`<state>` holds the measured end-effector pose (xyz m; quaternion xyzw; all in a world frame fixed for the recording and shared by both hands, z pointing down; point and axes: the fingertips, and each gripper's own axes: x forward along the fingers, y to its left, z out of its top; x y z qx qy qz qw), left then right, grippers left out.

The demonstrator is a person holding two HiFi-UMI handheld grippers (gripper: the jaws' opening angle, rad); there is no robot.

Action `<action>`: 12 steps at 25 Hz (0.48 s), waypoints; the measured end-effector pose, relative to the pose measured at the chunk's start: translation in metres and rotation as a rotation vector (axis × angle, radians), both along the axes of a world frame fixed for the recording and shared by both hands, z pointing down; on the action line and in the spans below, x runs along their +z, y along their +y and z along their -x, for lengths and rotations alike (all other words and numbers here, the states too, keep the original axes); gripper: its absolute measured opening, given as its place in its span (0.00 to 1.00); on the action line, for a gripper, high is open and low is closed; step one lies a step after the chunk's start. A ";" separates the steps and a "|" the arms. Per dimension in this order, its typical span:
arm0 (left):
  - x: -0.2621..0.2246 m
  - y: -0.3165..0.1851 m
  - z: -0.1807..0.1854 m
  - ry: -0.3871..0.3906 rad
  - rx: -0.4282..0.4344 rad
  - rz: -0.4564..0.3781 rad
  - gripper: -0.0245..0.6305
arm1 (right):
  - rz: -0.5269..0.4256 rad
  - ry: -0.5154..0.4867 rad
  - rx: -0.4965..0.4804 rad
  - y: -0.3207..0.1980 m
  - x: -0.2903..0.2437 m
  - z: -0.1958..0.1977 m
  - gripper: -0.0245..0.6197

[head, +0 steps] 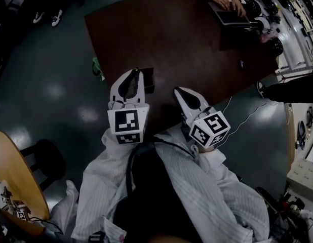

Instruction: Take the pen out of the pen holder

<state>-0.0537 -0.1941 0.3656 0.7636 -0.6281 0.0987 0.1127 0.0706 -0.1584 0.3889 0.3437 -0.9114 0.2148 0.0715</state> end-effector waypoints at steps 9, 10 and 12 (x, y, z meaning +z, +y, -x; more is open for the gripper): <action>-0.102 0.045 0.056 0.160 0.140 -0.132 0.11 | -0.154 -0.041 -0.005 -0.006 -0.061 0.039 0.04; -0.105 0.050 0.059 0.166 0.150 -0.137 0.11 | -0.170 -0.047 -0.006 -0.006 -0.066 0.044 0.04; -0.106 0.059 0.065 0.181 0.167 -0.143 0.11 | -0.195 -0.057 -0.009 -0.002 -0.075 0.055 0.04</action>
